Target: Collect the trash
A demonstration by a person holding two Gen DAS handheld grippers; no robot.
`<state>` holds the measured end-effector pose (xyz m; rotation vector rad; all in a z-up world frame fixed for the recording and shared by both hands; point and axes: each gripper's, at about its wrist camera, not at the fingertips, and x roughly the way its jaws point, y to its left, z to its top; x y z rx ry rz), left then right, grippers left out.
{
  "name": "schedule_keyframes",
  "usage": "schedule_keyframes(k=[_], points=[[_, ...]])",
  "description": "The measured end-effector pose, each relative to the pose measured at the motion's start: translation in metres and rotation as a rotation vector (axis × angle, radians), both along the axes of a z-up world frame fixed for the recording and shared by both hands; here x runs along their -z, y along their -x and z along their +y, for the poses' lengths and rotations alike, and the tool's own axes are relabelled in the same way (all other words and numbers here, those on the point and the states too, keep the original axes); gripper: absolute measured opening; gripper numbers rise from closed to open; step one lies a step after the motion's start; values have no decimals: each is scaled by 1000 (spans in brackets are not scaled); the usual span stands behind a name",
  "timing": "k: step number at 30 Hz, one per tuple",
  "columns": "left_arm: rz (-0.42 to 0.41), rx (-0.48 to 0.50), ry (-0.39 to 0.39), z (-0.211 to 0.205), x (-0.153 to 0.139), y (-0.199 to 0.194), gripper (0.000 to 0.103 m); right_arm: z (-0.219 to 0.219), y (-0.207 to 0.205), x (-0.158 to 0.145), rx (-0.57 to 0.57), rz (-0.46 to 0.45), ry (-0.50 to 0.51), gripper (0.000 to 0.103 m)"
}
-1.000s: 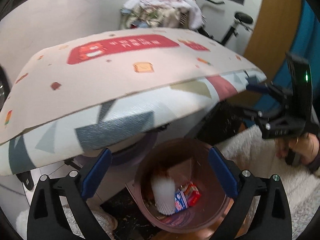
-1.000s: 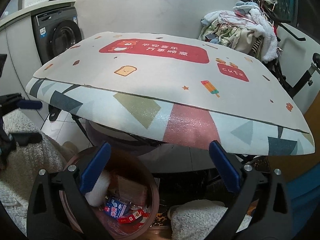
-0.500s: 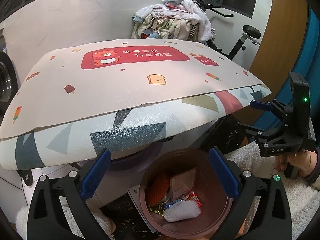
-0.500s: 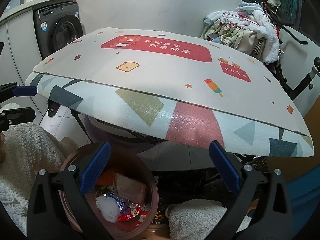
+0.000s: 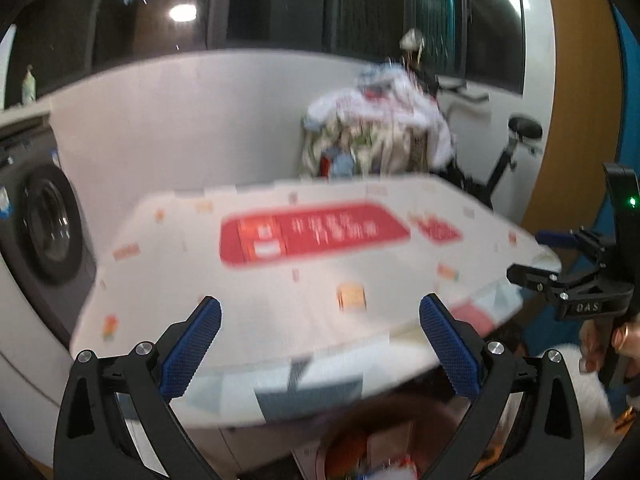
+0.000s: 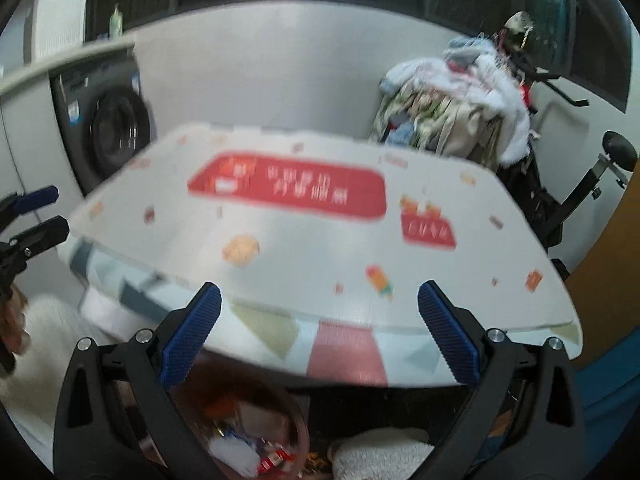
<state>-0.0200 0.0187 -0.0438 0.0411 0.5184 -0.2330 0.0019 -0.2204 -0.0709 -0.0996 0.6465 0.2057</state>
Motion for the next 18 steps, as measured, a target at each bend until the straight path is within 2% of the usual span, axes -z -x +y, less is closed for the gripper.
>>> schedule_keyframes(k=[5, 8, 13, 18], points=[[-107, 6, -31, -7, -49, 8, 97, -2, 6, -41, 28, -51, -31, 97], [-150, -56, -81, -9, -65, 12, 97, -3, 11, -54, 24, -65, -60, 97], [-118, -63, -47, -3, -74, 14, 97, 0, 19, -63, 28, -78, -61, 97], [-96, -89, -64, 0, -72, 10, 97, -4, 19, -67, 41, -76, -82, 97]])
